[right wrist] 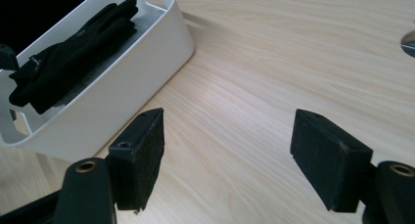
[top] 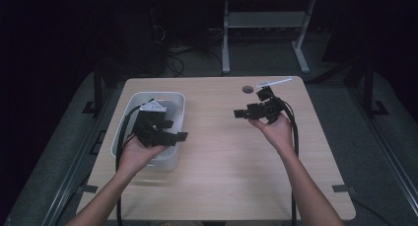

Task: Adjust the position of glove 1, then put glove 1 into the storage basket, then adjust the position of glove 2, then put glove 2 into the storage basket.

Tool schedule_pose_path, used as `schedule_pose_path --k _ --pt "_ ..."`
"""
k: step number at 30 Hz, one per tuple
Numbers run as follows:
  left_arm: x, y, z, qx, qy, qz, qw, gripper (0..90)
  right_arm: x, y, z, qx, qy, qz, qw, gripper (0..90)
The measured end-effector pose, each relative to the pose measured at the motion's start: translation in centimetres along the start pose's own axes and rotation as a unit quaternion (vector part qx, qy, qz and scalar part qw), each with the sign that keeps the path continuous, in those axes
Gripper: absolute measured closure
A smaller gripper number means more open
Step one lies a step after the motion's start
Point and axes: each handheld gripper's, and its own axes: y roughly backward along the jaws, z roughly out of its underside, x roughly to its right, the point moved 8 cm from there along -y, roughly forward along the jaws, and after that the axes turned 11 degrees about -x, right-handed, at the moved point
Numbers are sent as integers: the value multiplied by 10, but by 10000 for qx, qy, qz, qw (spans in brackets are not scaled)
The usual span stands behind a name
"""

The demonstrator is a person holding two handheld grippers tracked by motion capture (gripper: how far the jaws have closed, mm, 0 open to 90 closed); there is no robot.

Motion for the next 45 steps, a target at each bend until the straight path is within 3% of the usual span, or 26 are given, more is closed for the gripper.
schedule_pose_path --k 9,28,45 --pt "4 -5 -2 -29 -44 25 10000 233 21 16 26 23 -162 112 9998 274" --pt "19 -16 -6 -23 -132 144 9998 223 49 30 84 -29 -451 271 9986 270" --pt "29 -25 -7 -68 -217 230 9995 215 56 37 111 -53 -573 287 9979 262"
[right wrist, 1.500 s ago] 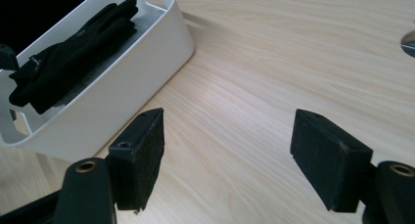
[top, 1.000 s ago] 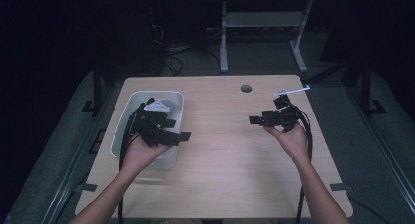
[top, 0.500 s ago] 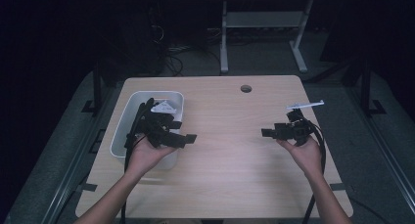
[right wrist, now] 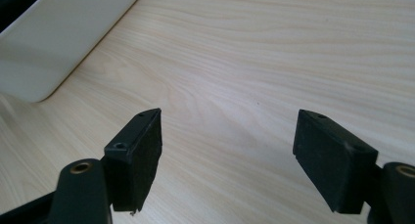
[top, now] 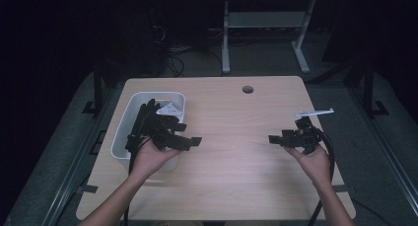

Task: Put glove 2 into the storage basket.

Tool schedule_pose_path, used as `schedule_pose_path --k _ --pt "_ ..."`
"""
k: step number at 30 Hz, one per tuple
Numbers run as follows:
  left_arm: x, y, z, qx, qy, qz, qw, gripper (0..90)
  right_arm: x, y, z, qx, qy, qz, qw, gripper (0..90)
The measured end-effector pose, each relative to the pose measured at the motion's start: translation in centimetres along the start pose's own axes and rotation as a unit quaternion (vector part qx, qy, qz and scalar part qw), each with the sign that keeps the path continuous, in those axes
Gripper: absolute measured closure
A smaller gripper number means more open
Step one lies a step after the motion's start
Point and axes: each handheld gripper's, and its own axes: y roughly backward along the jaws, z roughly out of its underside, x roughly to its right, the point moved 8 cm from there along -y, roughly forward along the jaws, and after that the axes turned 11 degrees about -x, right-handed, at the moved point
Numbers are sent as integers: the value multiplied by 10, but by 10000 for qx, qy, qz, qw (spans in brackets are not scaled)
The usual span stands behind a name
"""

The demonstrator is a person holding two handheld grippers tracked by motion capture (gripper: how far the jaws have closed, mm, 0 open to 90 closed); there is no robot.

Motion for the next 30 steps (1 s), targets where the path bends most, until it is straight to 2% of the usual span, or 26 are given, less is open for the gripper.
schedule_pose_path --k 9,18,26,30 --pt "8 -8 -2 -34 -80 60 9999 213 11 7 17 27 -112 27 9999 261" --pt "17 -21 -3 -81 -122 134 9998 209 18 16 27 226 -217 40 9995 261" --pt "24 -28 -3 -26 -114 196 9997 208 28 19 44 216 -287 145 9992 261" --pt "28 -32 -1 -30 -194 206 9996 208 33 20 55 189 -313 210 9991 261"
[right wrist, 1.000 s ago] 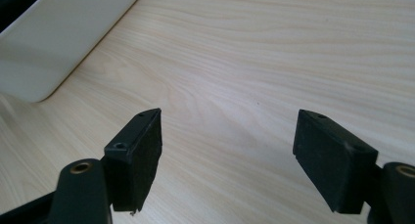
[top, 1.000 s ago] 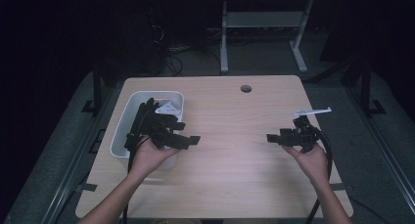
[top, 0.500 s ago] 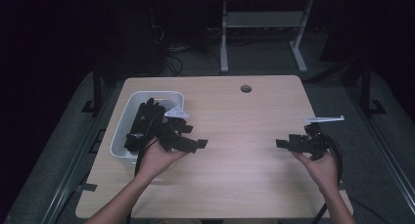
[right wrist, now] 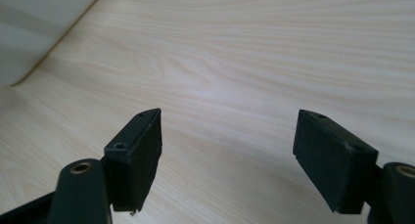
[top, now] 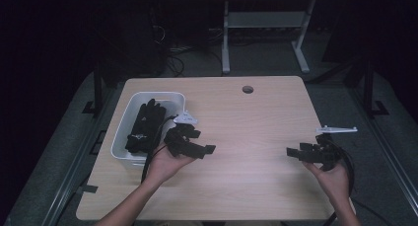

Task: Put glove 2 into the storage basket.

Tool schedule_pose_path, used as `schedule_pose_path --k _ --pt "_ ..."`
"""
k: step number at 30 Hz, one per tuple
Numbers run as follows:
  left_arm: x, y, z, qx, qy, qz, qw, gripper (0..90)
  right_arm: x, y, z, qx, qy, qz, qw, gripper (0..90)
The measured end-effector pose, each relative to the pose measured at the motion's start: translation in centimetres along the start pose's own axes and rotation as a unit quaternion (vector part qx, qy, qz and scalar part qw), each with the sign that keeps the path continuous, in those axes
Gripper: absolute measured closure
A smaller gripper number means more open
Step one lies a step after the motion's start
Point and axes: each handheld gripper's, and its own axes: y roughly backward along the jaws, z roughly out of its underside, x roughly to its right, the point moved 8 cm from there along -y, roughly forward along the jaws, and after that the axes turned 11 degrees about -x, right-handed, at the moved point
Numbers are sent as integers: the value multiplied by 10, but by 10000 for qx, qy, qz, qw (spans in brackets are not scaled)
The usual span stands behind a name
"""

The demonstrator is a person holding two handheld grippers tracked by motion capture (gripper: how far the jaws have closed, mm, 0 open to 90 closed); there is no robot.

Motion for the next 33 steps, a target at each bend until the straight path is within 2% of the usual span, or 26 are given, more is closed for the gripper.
schedule_pose_path --k 3,7,10,18,22,23,33 --pt "4 -4 1 13 -4 40 10000 208 4 1 7 6 57 131 9999 261" --pt "9 -12 5 -62 -108 48 9999 208 3 2 15 4 97 211 9997 261" --pt "13 -18 8 -67 -90 84 9999 209 1 3 19 22 139 248 9996 261" --pt "20 -29 17 -138 -166 156 9996 210 -1 10 29 92 187 259 9994 261" --pt "23 -32 23 -119 -164 183 9996 209 -3 10 35 82 208 276 9994 258" --pt "24 -32 23 -73 -97 192 9997 209 -4 9 38 81 235 276 9993 258" --pt "35 -38 35 -11 -209 218 9995 209 -13 6 49 63 351 307 9989 249"
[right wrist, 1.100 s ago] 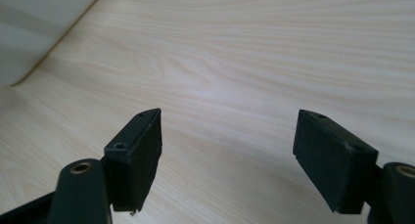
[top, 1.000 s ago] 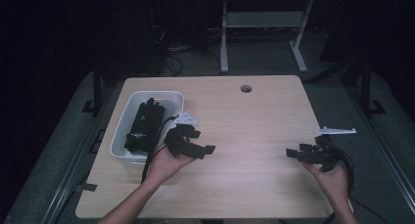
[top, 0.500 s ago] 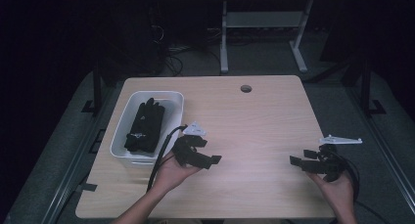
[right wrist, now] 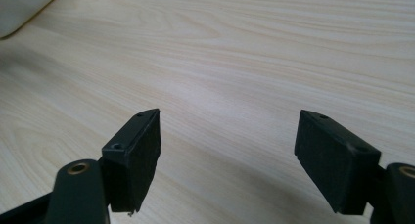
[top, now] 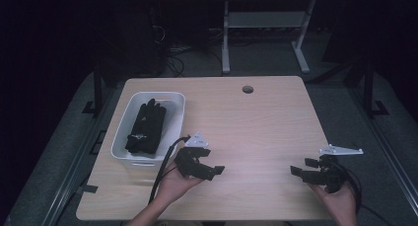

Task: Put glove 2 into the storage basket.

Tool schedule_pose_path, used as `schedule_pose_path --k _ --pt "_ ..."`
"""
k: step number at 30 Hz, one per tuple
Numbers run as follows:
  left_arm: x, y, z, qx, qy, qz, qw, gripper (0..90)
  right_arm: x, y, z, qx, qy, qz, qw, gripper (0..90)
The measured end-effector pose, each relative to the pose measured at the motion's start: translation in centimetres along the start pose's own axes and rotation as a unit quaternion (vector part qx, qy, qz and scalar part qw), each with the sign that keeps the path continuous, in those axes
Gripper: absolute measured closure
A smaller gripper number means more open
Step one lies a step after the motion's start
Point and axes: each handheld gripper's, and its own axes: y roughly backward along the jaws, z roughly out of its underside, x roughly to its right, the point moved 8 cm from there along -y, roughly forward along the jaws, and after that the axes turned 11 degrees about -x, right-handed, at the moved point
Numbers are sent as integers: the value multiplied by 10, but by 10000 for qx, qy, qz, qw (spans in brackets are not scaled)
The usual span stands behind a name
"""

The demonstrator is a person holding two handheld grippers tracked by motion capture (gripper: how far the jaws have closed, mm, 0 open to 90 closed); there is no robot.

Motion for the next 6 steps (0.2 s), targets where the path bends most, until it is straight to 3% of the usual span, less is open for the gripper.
schedule_pose_path --k 6 --pt "8 -4 10 47 -61 6 10000 209 -10 -2 2 93 176 38 9998 226"
